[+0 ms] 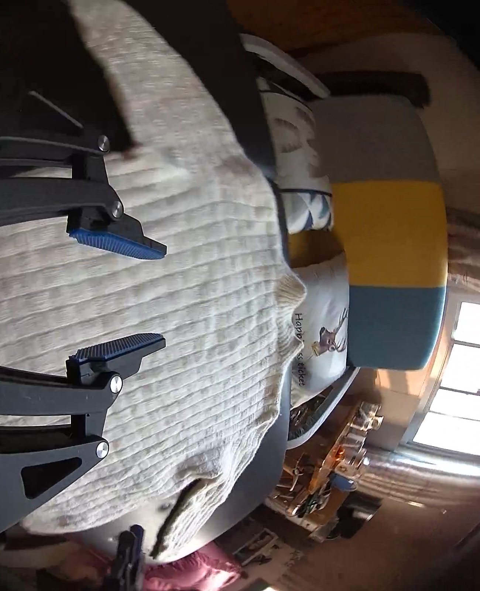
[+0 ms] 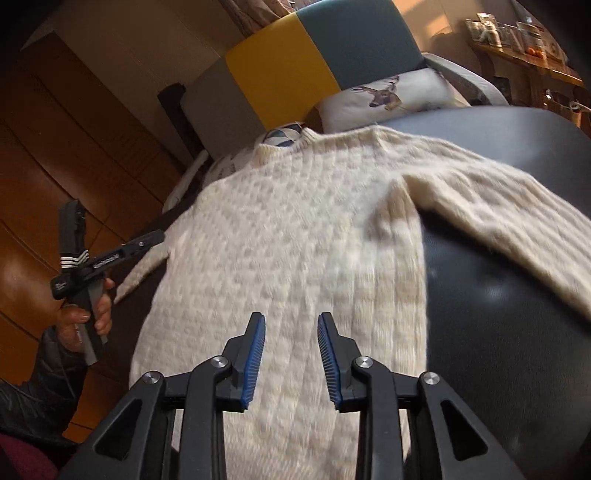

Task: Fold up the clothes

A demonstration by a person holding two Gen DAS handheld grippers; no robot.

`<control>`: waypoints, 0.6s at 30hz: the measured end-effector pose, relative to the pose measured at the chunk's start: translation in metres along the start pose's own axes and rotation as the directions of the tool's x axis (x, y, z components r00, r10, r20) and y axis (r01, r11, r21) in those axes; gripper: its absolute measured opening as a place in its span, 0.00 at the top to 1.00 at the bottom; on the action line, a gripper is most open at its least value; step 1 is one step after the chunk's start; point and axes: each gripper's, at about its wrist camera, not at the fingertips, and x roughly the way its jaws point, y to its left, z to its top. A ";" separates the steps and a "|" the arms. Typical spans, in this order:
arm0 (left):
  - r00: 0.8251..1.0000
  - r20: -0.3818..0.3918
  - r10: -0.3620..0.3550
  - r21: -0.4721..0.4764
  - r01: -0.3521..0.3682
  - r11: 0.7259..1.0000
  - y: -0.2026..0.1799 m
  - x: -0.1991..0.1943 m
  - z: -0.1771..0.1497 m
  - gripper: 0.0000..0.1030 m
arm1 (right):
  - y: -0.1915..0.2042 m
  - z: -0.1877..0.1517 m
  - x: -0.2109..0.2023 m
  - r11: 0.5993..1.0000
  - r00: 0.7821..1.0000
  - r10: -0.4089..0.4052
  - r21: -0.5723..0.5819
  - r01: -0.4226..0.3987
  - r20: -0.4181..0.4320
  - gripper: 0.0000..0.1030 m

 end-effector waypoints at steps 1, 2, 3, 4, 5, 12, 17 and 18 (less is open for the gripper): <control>1.000 0.003 -0.015 0.036 0.014 0.999 0.003 0.013 0.018 0.57 | -0.002 0.022 0.008 1.000 1.000 0.017 -0.025 -0.018 -0.011 0.68; 0.999 -0.002 -0.032 0.072 0.032 0.997 0.005 0.025 0.034 0.56 | -0.007 0.045 0.021 0.999 0.999 0.028 -0.028 -0.029 -0.024 0.68; 0.999 -0.008 -0.046 0.103 0.047 0.994 0.006 0.038 0.051 0.55 | -0.012 0.067 0.035 0.999 0.999 0.038 -0.029 -0.039 -0.036 0.68; 0.999 -0.012 -0.050 0.120 0.051 0.991 0.009 0.052 0.067 0.55 | -0.018 0.090 0.048 0.998 0.998 0.048 -0.029 -0.049 -0.048 0.68; 0.997 -0.023 -0.072 0.117 0.074 0.990 0.011 0.063 0.082 0.55 | -0.023 0.113 0.061 0.998 0.996 0.058 -0.030 -0.060 -0.060 0.68; 0.916 -0.146 -0.374 0.126 0.392 0.911 -0.010 0.133 0.158 0.53 | -0.060 0.206 0.140 0.985 0.969 0.170 0.030 -0.168 -0.182 0.67; 0.850 -0.267 -0.454 -0.028 0.464 0.885 -0.004 0.209 0.202 0.40 | -0.073 0.188 0.147 0.989 0.963 0.147 0.003 -0.150 -0.224 0.68; 0.829 -0.288 -0.480 -0.061 0.485 0.873 -0.004 0.221 0.206 0.39 | -0.077 0.183 0.147 0.989 0.963 0.146 0.008 -0.148 -0.225 0.68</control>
